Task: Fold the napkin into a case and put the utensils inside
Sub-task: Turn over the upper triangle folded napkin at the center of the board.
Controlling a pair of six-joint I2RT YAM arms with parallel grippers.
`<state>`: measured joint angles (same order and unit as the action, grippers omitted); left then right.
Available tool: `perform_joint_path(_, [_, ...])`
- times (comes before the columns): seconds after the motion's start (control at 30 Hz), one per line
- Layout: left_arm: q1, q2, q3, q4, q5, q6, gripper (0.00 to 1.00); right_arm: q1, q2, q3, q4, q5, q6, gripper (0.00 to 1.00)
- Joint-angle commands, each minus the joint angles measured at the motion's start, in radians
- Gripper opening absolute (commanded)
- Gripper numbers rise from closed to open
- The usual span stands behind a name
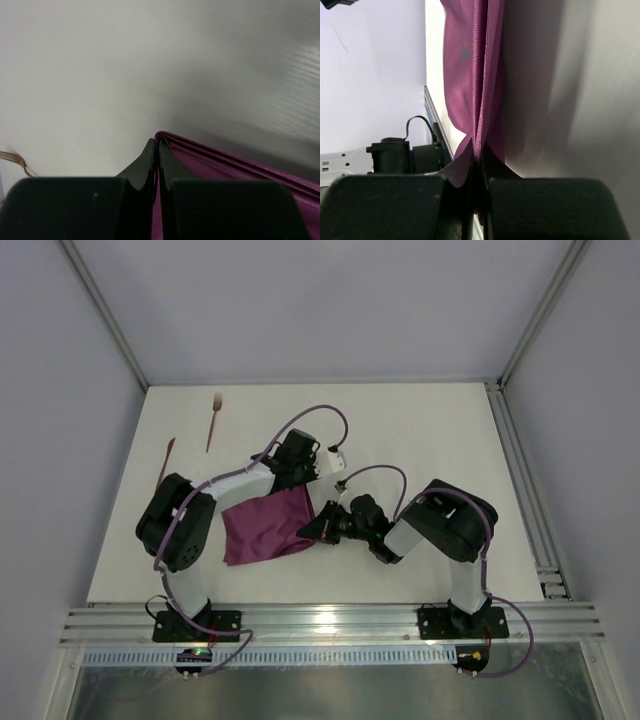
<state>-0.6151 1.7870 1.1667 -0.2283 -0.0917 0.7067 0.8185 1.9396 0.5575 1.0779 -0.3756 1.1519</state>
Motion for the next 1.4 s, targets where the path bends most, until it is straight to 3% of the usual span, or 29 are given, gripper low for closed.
perform_joint_path(0.0, [-0.009,0.028,0.067,0.107,-0.045,-0.010,0.00,0.016,-0.025,-0.053,0.071,-0.020,0.005,0.04])
perform_joint_path(0.37, [-0.057,0.127,0.151,0.070,-0.043,-0.035,0.00,0.018,-0.037,-0.163,0.100,0.043,0.025,0.06])
perform_joint_path(0.57, [-0.069,0.149,0.160,0.060,-0.042,-0.041,0.06,0.018,-0.060,-0.186,0.067,0.058,0.023,0.26])
perform_joint_path(0.63, [-0.072,0.152,0.165,0.058,-0.043,-0.049,0.16,0.018,-0.097,-0.199,0.041,0.082,0.016,0.34])
perform_joint_path(0.73, [-0.072,0.155,0.188,0.047,-0.048,-0.064,0.30,0.016,-0.162,-0.223,-0.053,0.128,-0.015,0.42])
perform_joint_path(0.93, [-0.074,0.135,0.226,0.011,-0.049,-0.081,0.52,0.016,-0.280,-0.255,-0.192,0.187,-0.066,0.48])
perform_joint_path(1.0, [-0.074,0.117,0.237,-0.005,-0.057,-0.090,0.54,0.016,-0.321,-0.271,-0.234,0.201,-0.093,0.51])
perform_joint_path(1.17, [-0.074,0.048,0.274,-0.124,-0.103,-0.148,0.54,-0.002,-0.554,-0.242,-0.540,0.274,-0.245,0.53])
perform_joint_path(1.37, [-0.051,-0.179,0.164,-0.333,-0.097,-0.259,0.56,-0.166,-0.674,-0.075,-0.789,0.190,-0.516,0.59])
